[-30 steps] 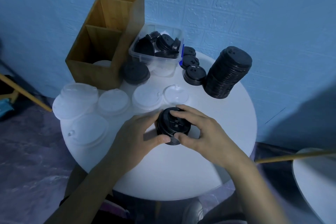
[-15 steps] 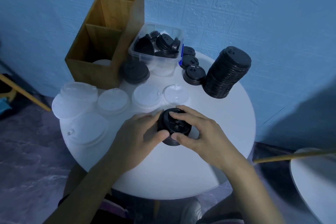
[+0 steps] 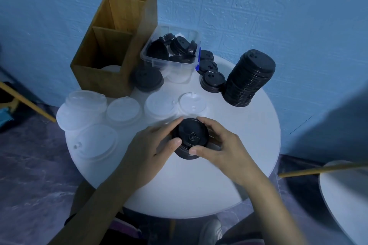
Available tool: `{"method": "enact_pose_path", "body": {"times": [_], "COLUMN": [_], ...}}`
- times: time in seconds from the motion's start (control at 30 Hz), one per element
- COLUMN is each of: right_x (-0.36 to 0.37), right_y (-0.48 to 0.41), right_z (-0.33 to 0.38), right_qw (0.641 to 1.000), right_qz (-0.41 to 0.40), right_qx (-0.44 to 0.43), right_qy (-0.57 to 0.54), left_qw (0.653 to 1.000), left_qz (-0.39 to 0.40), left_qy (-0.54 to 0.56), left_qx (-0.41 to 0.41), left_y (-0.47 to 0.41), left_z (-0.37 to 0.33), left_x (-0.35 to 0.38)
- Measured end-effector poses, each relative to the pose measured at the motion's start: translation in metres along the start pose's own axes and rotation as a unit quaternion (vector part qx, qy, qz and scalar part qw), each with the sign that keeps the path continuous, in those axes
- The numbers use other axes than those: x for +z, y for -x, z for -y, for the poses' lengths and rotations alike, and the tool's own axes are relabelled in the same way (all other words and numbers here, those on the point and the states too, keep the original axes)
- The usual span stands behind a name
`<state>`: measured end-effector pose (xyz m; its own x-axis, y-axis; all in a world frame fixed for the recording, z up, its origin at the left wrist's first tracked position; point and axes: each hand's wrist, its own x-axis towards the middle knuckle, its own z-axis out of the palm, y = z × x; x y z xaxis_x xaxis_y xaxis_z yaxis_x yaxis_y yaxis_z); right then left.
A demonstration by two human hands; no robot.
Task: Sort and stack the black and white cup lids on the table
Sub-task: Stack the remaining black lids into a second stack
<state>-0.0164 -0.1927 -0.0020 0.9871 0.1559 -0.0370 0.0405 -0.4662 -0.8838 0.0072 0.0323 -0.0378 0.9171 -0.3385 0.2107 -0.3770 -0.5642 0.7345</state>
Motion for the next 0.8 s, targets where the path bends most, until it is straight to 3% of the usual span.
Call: {"method": "enact_pose_path", "body": {"times": [0.57, 0.63, 0.7, 0.8], "right_x": [-0.01, -0.02, -0.037, -0.061], "right_y": [-0.003, -0.006, -0.011, -0.027], "right_z": [-0.012, -0.014, -0.023, -0.036], "right_qw": [0.997, 0.995, 0.982, 0.95], "right_qz": [0.032, -0.042, -0.166, -0.308], "right_qx": [0.013, 0.013, 0.016, 0.056], "right_qy": [-0.065, -0.092, -0.089, -0.007], "left_qw": [0.999, 0.999, 0.999, 0.999], "left_qz": [-0.012, -0.012, -0.01, -0.007], "left_qy": [-0.048, -0.048, -0.05, -0.045], "left_qx": [0.001, 0.0, 0.002, 0.002], "left_y": [0.0, -0.001, -0.002, -0.004], "left_z": [-0.007, -0.006, -0.005, -0.006], "left_x": [0.003, 0.002, 0.003, 0.003]}}
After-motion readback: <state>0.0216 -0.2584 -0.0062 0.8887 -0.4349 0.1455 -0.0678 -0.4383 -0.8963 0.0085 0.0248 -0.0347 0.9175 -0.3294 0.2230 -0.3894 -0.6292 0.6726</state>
